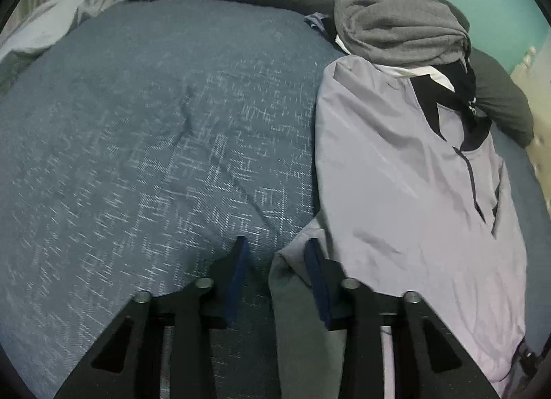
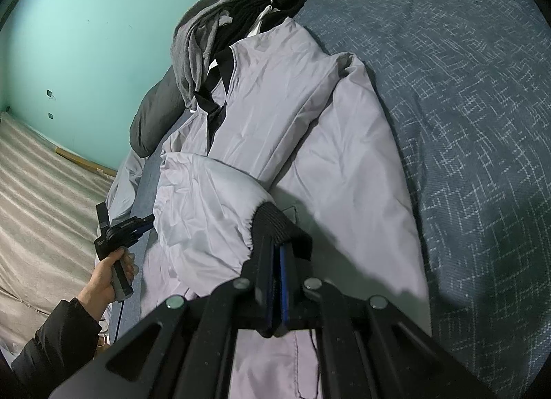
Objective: Fold clothes
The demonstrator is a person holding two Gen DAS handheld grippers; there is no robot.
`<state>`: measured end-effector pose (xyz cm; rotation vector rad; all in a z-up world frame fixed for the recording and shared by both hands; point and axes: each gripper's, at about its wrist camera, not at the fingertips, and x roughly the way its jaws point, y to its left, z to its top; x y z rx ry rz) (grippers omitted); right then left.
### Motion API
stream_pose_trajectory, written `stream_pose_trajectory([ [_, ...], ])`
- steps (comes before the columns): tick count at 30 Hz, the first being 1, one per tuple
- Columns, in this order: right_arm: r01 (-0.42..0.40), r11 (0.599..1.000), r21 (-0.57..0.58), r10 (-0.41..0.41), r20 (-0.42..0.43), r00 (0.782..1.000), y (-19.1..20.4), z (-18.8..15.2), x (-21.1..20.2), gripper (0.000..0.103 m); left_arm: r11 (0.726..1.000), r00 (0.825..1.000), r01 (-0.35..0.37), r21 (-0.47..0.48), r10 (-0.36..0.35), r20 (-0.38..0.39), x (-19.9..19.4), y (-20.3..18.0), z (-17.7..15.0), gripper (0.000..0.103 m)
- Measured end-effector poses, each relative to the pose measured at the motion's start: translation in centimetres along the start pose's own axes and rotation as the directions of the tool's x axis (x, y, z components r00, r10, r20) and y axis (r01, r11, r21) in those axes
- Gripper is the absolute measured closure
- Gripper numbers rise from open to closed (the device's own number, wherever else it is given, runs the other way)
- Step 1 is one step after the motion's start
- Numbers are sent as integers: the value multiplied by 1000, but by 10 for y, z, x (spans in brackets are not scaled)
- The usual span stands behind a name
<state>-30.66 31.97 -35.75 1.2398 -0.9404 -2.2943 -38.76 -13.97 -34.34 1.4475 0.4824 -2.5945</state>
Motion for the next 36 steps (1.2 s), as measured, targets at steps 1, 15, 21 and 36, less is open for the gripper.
stream_pose_trajectory([
  [1,0,1000,0,0,0,1000,0,0,0,100,1000,1000,-3,-17,3,7,-2,2,0,88],
  [15,-1,1000,-2,1,0,1000,0,2,1,100,996,998,-18,-90,24,66,-22,19,-12,103],
  [21,20,1000,-6,-20,15,1000,1,4,-6,97,999,997,-3,-35,6,82,-29,4,-34,103],
  [36,136,958,-252,-125,57,990,94,33,4,67,998,993,60,-28,-57,106,-45,12,-65,82],
])
